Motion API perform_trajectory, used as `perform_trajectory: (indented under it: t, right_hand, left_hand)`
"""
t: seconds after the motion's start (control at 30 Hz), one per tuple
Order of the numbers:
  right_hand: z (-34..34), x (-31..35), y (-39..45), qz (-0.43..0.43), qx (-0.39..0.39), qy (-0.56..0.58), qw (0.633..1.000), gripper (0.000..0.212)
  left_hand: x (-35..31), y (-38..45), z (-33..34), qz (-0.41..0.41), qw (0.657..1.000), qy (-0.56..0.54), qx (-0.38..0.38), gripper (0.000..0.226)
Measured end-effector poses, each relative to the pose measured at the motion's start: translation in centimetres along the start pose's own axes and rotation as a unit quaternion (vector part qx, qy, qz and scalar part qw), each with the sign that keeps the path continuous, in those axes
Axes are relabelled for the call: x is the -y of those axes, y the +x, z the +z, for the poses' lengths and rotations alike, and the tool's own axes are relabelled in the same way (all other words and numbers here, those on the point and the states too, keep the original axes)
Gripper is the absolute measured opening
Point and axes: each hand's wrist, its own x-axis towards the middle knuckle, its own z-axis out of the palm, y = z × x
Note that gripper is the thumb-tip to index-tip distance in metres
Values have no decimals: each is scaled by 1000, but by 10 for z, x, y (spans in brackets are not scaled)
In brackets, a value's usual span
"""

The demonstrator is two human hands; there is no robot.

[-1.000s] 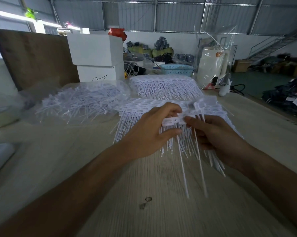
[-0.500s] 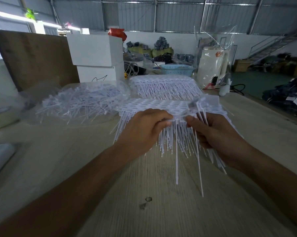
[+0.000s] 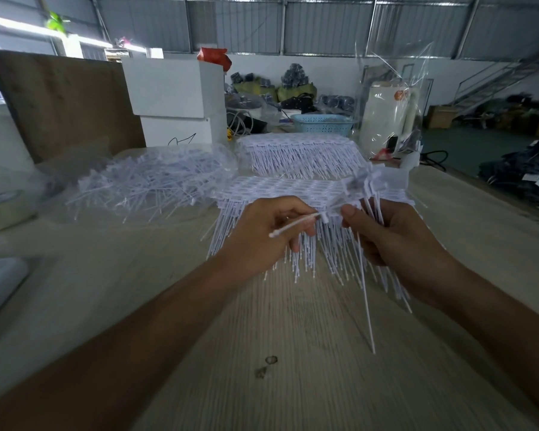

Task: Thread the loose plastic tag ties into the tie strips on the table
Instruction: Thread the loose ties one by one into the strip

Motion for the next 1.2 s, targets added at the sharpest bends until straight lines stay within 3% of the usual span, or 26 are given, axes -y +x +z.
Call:
perform_trajectory:
  t: [0.2,0.3,0.43,0.63,0.83,0.97,1.1,1.2]
  right_hand:
    - [1,2,-3,-66,0,-89,994,42]
    - [3,1,-3,-27,0,-13,1000,39]
    - [2,1,0,45,9,62,997,33]
    - [6,0,0,83,25,88,992,30]
    - [19,6,-5,110,47,195,973,37]
    - [23,7,-6,133,66,236,960,31]
    - [18,5,-4,142,46,237,960,24]
    - [14,2,-2,142,38,205,968,26]
  left_hand:
    - [-3,-2,-1,-63,997,-38,29,23]
    - [-3,0,-3,-42,999,-9,5,18]
    - [-4,1,-4,-29,998,-59,-24,14]
    - [-3,-2,6,-44,996,-78,-3,30]
    - [-7,-3,18,-19,995,-36,-91,33]
    - [-9,-3,19,-9,992,22,-125,34]
    - [-8,-3,23,45,986,144,-75,46]
    - [-6,-3,30,76,983,168,-9,55]
